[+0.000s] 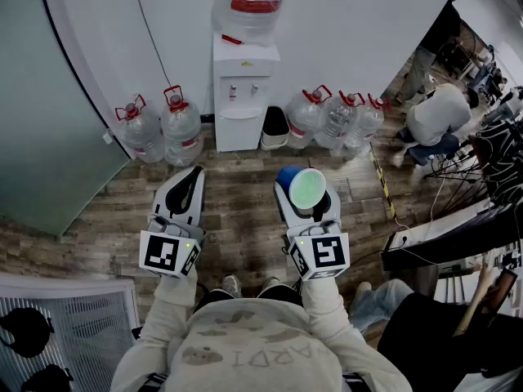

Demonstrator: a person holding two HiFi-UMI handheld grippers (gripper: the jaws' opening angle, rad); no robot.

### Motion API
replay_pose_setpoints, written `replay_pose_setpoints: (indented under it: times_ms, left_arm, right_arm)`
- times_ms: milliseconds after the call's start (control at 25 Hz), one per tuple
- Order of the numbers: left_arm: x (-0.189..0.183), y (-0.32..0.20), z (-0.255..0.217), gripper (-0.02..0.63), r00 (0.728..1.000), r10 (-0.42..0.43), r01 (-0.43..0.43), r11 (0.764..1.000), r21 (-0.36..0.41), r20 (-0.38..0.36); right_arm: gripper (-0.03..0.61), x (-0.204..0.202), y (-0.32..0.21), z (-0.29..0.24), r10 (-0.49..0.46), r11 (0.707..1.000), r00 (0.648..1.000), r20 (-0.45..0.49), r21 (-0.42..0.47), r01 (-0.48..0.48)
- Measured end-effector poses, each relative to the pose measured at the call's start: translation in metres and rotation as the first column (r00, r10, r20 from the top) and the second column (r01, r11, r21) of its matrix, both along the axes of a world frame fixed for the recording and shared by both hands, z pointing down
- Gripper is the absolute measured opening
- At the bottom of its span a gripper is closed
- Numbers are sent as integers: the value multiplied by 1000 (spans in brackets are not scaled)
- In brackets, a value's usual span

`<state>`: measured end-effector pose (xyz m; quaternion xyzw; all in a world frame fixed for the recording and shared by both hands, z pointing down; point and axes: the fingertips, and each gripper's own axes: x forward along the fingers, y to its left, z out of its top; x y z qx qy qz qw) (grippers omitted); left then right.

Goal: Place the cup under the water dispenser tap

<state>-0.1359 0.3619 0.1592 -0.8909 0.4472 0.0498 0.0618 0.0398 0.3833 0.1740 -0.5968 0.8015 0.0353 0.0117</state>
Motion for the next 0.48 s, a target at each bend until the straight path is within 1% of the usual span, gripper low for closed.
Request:
replay_pose_setpoints:
  times_ms: [480]
  left_arm:
    - [10,-7,-2,6,1000,27,-27,1000,-2,-6]
  right_arm:
    - [305,2,-3,2,6,1000,1000,-11,-8,-6]
